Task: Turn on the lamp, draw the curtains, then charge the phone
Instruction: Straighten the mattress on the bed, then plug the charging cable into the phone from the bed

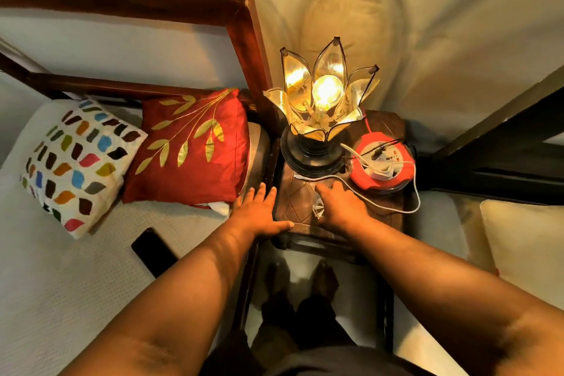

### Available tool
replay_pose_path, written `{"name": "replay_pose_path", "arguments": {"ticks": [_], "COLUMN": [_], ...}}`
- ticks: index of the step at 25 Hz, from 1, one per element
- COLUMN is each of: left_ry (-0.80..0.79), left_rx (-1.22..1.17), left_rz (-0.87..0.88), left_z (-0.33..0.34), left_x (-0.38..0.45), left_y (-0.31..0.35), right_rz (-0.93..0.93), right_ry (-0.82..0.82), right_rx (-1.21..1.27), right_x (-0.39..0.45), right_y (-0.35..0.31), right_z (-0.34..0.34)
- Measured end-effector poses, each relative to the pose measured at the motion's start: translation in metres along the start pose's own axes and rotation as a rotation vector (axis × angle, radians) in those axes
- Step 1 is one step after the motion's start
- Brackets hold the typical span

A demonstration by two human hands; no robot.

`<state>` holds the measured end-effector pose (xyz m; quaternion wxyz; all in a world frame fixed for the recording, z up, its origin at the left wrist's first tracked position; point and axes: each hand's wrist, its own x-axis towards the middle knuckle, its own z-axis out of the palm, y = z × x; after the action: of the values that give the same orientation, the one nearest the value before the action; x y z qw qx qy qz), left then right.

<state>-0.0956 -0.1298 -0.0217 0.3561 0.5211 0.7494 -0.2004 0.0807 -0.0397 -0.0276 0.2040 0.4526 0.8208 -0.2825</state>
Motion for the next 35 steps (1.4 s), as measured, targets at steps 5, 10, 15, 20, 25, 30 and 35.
{"name": "replay_pose_path", "arguments": {"ticks": [5, 10, 15, 20, 25, 30, 35], "left_ry": [-0.042, -0.038, -0.058, -0.061, -0.080, -0.058, -0.077], "left_rx": [-0.031, -0.050, -0.038, -0.029, -0.025, -0.043, 0.008], "left_rz": [-0.014, 0.014, 0.015, 0.000, 0.004, -0.005, 0.020], "left_z": [-0.008, -0.014, -0.014, -0.008, 0.006, 0.008, 0.020], "left_x": [0.035, 0.053, 0.060, 0.066, 0.065, 0.070, 0.070], "left_y": [0.000, 0.004, -0.002, -0.013, -0.023, -0.032, -0.029], "right_rz": [-0.010, 0.017, 0.236, 0.269, 0.326, 0.305, 0.235], "right_ry": [-0.011, -0.082, 0.099, 0.159, 0.106, 0.094, 0.076], "right_rx": [-0.032, -0.083, 0.235, 0.526, 0.541, 0.425, -0.045], "right_x": [0.016, 0.020, 0.030, 0.054, 0.047, 0.038, 0.034], "right_y": [0.007, 0.001, 0.000, 0.024, 0.044, 0.064, 0.061], "right_z": [-0.004, -0.013, -0.033, -0.045, -0.019, -0.003, 0.011]}}
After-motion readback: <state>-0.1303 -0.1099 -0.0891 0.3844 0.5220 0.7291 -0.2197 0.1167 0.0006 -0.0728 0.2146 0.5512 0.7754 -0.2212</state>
